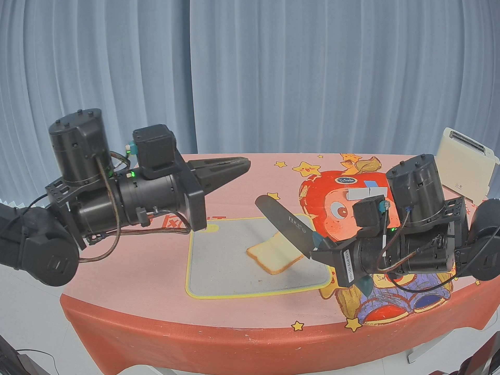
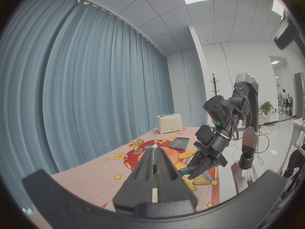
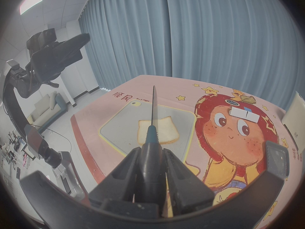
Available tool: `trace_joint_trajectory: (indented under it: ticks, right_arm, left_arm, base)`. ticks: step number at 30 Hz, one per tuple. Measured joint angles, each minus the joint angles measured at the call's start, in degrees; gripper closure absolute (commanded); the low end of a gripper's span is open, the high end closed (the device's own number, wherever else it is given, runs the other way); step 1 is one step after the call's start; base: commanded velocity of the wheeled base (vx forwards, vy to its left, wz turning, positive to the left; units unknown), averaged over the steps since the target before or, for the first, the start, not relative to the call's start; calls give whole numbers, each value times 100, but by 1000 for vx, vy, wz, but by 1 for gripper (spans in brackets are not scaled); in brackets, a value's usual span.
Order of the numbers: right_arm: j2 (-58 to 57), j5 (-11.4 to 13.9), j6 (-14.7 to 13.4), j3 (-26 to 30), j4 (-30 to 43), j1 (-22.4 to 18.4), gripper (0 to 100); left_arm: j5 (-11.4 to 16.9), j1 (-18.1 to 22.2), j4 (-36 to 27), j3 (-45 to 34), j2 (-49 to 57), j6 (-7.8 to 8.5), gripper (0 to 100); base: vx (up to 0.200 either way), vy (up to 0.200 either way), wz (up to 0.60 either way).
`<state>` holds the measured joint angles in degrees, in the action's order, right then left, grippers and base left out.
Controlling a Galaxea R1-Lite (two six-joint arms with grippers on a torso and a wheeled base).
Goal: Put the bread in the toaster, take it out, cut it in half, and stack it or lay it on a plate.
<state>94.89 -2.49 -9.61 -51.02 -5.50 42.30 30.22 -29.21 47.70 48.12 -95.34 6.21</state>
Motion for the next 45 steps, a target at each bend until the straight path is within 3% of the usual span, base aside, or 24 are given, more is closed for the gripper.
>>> trace_joint_trajectory:
  ticks: [18, 24, 45]
  right_arm:
    - [288, 4, 37, 59, -49, 52, 100]
    - [354, 4, 37, 69, -52, 105, 100]
    - [450, 2, 41, 102, -265, 39, 100]
  left_arm:
    - [-133, -380, -40, 677, -1078, -2, 100]
    - [-433, -436, -41, 891, -1279, -5, 100]
    - [-461, -499, -55, 948, -1712, -13, 100]
  base:
    - [0, 0, 0]
    - [0, 0, 0]
    - [0, 0, 0]
